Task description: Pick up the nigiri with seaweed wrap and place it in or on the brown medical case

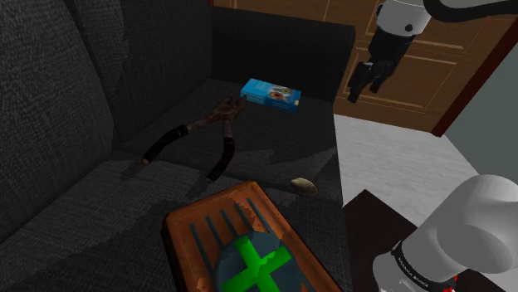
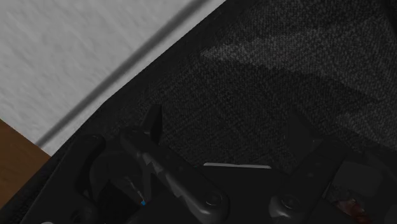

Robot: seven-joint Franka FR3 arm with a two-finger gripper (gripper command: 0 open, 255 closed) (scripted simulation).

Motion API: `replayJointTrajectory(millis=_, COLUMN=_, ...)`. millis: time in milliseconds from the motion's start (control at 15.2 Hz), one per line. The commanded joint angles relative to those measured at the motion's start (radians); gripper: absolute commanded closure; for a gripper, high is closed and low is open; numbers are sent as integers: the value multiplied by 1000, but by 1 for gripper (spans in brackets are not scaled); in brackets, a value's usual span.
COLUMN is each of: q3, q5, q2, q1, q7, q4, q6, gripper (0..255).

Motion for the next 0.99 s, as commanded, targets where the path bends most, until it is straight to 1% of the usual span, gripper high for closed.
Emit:
replayJointTrajectory(millis=0, q3=0, q5=0, q2=0, q1=0, q7=0, q4=0, q6=0, gripper=0)
replayJointTrajectory(millis=462, q3=90, q5=109, q2=-53, q1=87, q7=64, q4=-136, q6=73, gripper=0)
replayJointTrajectory(millis=924, q3=194, q5=231, q2=-70, q1=190, q7=131, q4=-237, q6=160, gripper=0)
